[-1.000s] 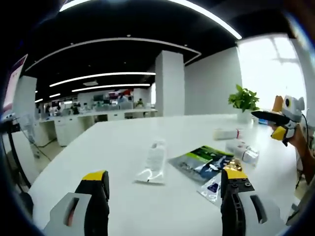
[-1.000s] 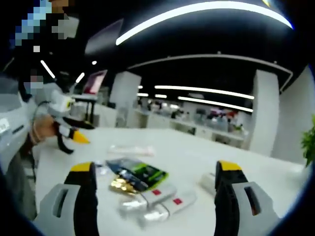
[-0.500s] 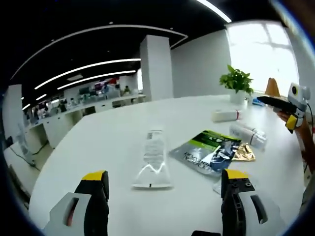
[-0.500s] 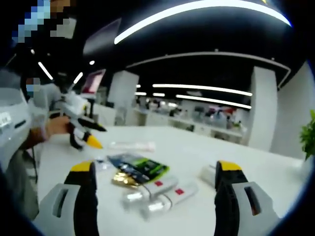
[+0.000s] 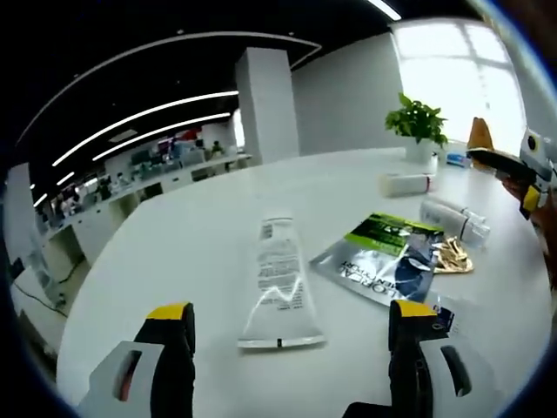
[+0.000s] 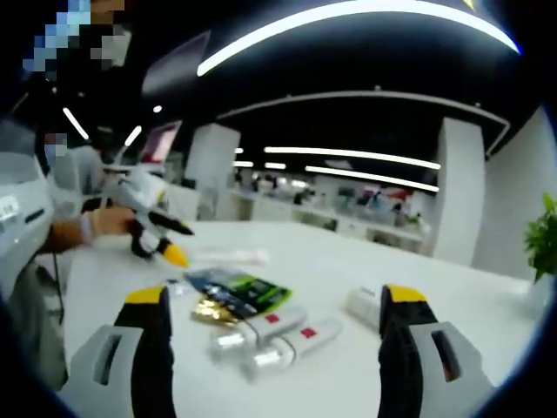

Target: Arrange the skincare products in the storage area until every visible bottle or jar stands upright without overlapping.

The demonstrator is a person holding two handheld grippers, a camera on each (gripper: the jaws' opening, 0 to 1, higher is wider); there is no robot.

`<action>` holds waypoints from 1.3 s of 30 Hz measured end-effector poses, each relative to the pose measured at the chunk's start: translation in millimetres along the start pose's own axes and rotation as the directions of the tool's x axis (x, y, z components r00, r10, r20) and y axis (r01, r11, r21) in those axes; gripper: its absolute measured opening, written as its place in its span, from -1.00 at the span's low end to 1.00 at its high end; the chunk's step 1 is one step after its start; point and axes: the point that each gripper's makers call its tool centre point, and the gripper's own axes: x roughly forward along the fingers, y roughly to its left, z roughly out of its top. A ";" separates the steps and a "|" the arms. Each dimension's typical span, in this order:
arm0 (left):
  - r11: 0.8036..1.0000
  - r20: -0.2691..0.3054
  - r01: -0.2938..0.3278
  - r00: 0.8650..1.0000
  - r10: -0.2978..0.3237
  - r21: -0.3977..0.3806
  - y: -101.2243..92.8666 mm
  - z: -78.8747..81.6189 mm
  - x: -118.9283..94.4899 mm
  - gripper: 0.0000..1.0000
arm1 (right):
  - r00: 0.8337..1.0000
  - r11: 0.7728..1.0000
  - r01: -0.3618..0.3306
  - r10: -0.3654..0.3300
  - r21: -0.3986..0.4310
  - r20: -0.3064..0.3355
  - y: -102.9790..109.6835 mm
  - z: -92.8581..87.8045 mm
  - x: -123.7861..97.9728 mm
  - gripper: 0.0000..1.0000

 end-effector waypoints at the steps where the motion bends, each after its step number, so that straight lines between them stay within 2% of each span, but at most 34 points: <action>1: 1.000 -0.002 0.001 1.000 -0.001 0.005 0.2 -0.6 1.9 0.90 | 1.000 1.000 -0.001 0.001 0.000 0.001 0.4 0.1 0.1 0.96; 6: 1.000 -0.028 -0.001 1.000 0.001 0.011 3.5 -5.8 10.2 0.90 | 1.000 1.000 -0.001 0.001 0.008 0.005 1.4 -0.3 0.2 0.96; 11: 1.000 -0.019 0.003 1.000 -0.003 -0.003 7.1 -5.9 13.3 0.87 | 1.000 1.000 0.001 -0.001 0.008 0.003 1.4 -1.5 0.3 0.95; 17: 0.998 -0.016 0.050 0.999 -0.051 -0.044 -1.4 -8.9 15.0 0.62 | 1.000 1.000 -0.001 0.001 0.012 0.002 2.6 -3.0 2.7 0.94; 22: 0.995 -0.018 0.061 0.998 -0.062 -0.075 -5.2 -11.8 14.1 0.52 | 1.000 1.000 -0.014 0.014 0.020 0.003 7.0 -4.1 4.8 0.93; 30: 0.994 -0.010 0.066 0.998 -0.067 -0.082 -8.6 -9.6 13.8 -0.04 | 1.000 1.000 -0.019 0.019 0.022 0.004 9.0 -4.0 5.1 0.93; 39: 0.994 -0.040 0.061 0.997 -0.065 -0.087 -16.9 -9.1 9.2 -0.09 | 1.000 1.000 -0.021 0.021 0.019 0.004 9.8 -3.9 3.5 0.92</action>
